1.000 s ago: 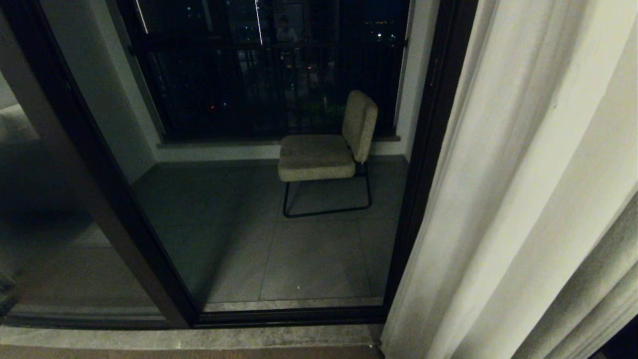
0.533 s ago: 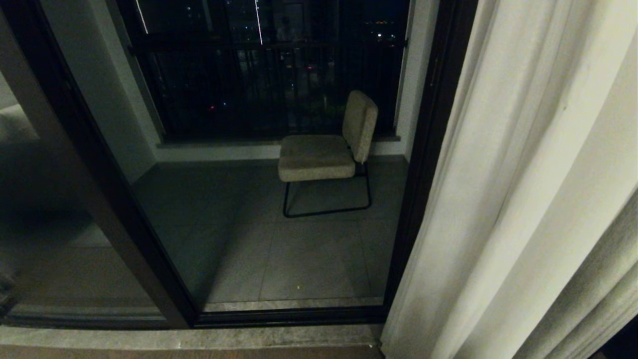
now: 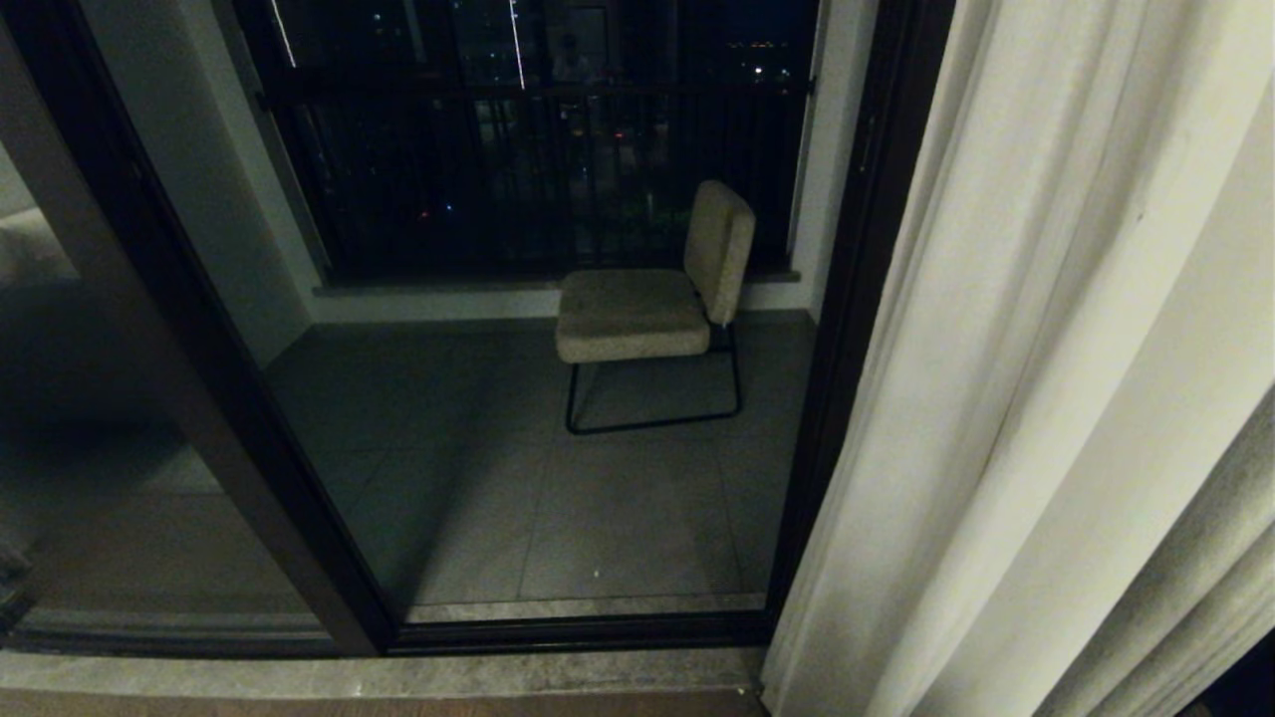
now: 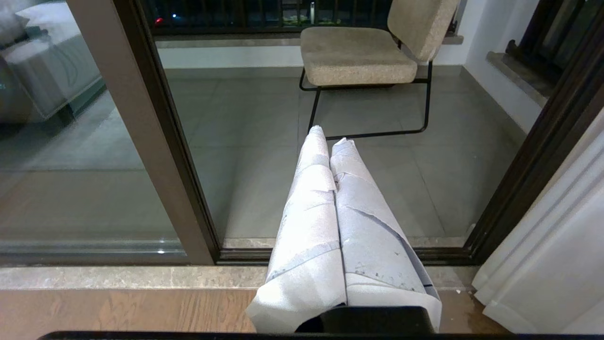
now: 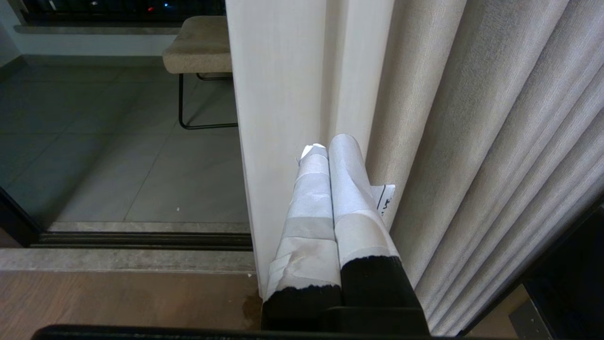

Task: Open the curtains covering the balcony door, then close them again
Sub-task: Pull the inner curtains open on both sides, then close the inner curtains on both sides

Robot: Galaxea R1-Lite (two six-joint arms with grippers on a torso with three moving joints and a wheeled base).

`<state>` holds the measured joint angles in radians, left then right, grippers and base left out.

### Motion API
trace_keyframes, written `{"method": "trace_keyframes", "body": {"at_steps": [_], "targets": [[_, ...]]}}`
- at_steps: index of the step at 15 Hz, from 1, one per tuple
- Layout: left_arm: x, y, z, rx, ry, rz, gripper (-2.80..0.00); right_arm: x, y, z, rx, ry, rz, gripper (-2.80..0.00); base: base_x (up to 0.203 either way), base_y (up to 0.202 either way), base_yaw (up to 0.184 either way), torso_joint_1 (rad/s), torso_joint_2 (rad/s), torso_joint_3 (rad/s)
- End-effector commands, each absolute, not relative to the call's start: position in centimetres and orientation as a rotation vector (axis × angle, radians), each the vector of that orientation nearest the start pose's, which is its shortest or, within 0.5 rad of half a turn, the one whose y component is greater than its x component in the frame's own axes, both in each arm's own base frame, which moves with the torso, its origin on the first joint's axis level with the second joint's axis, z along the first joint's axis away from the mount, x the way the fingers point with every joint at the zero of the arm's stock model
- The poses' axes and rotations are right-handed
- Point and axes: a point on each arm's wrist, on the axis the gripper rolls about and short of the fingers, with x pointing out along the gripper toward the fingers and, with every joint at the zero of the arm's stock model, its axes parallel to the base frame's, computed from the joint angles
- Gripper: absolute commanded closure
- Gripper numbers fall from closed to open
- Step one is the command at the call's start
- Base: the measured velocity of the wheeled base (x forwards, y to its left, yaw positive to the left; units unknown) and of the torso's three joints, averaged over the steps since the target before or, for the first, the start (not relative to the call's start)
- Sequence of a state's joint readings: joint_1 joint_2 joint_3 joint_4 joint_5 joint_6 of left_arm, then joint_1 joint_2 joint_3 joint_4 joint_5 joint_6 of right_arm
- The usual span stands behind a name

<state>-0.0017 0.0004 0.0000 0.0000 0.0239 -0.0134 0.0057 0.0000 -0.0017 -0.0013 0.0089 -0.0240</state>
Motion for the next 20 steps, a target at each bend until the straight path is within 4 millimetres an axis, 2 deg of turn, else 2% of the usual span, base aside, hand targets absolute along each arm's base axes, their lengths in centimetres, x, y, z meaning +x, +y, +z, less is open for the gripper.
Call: {"method": "trace_keyframes", "body": {"at_steps": [1,13,17,20], "targets": [[-2.28,0.06,7.55,-0.014,0.000,0.023,0.00,-2.28,0.01,7.61,-0.025,-0.002,0.015,0.00,0.000,0.000,0.000,0.000,0.00,0.000],[-2.28,0.06,7.55,-0.014,0.000,0.023,0.00,-2.28,0.00,7.61,-0.028,-0.002,0.017,0.00,0.000,0.000,0.000,0.000,0.00,0.000],[-2.28,0.06,7.55,-0.014,0.000,0.023,0.00,-2.29,0.11,7.58,-0.148,-0.004,0.063,0.00,0.000,0.000,0.000,0.000,0.00,0.000],[-2.28,0.06,7.54,-0.014,0.001,0.023,0.00,-2.40,0.11,8.06,-0.162,-0.026,0.062,0.00,0.000,0.000,0.000,0.000,0.00,0.000]]}}
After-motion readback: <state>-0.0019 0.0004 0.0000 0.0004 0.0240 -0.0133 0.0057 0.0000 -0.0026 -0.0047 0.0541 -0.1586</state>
